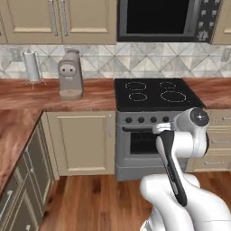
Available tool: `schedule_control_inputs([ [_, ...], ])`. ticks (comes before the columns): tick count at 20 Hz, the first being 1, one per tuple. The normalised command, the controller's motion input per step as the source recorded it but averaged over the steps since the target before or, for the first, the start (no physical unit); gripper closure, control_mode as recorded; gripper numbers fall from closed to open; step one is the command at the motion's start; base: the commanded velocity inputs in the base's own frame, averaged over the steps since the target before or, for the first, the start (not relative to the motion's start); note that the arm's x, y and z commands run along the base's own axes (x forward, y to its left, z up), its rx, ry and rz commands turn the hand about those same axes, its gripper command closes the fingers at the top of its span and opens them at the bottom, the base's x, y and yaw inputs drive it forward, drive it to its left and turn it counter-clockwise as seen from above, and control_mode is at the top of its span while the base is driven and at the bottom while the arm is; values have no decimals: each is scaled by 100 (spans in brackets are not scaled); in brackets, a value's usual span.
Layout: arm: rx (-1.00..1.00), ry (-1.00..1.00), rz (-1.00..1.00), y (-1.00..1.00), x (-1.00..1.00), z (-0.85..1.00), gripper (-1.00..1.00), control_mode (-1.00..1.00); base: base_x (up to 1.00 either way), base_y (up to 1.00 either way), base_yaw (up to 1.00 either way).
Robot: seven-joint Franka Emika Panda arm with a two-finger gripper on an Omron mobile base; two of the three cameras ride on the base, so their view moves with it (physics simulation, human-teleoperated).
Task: Move the cutting board and knife to the sink. Then move spray from the cabinet to the counter.
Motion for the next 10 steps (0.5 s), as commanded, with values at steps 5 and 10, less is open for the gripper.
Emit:
schedule_control_inputs([
  [5, 0, 0, 0, 0, 0, 0, -100, 100, 35, -72, -48],
  [10, 0, 0, 0, 0, 0, 0, -100, 100, 41, -61, -39],
])
